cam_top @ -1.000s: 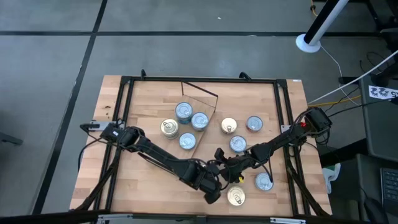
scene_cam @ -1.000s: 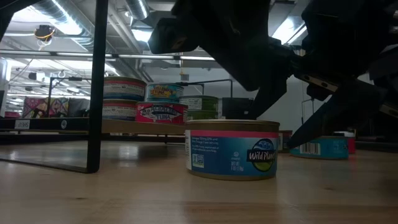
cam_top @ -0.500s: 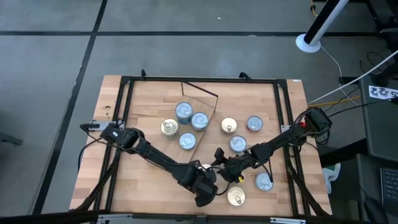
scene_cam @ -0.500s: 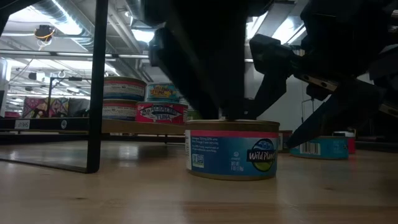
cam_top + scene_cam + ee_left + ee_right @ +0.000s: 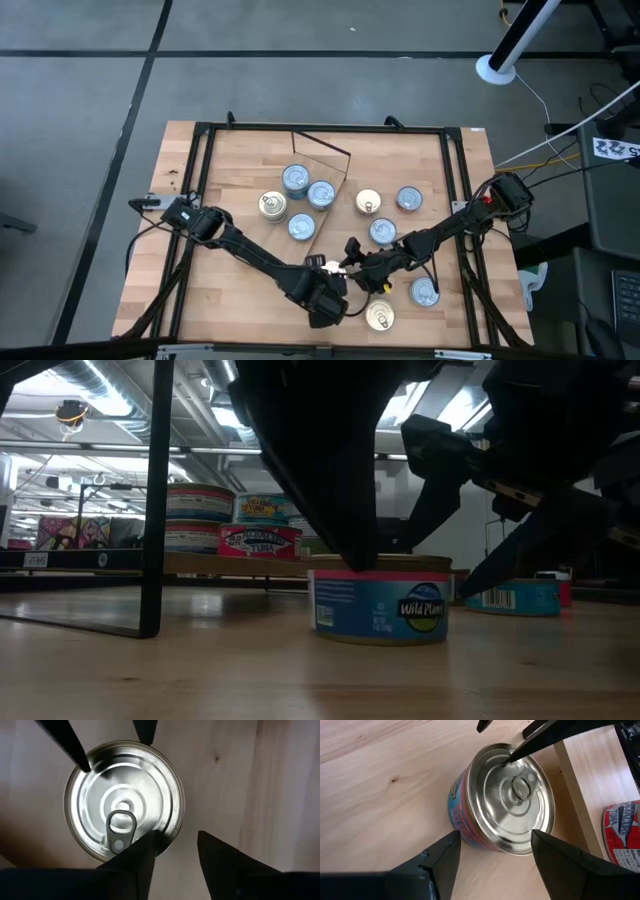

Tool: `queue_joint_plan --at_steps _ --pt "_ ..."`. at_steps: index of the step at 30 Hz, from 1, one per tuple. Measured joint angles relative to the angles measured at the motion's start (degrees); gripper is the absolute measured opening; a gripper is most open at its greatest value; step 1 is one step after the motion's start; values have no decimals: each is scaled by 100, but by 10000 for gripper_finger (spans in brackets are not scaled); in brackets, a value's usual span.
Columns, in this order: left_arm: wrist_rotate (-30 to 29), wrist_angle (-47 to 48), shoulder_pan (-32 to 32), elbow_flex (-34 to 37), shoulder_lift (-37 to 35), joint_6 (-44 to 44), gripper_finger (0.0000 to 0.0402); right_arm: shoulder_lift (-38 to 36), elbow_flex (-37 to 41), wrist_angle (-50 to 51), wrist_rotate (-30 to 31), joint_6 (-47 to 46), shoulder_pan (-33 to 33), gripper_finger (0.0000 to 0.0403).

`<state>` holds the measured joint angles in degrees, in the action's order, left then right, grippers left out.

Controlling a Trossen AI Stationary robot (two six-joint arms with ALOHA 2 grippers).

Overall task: Stack canned seafood by type on shelf
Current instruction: Stack the blue tuna can on top of the blue tuna can on the shelf

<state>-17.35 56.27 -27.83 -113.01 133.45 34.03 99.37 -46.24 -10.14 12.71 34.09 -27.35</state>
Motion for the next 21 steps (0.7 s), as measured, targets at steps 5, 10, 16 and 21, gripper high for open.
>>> queue_joint_plan --at_steps 5,10,16,21 --pt "-252 6 0 2 47 -333 119 0 0 -5 29 24 0 241" --pt "-500 31 7 8 58 -801 91 0 0 -6 44 28 0 241" --pt "-517 48 11 8 59 -1390 66 0 0 12 527 35 -1 241" --pt "-522 46 13 8 61 -1465 44 0 0 11 684 33 0 241"
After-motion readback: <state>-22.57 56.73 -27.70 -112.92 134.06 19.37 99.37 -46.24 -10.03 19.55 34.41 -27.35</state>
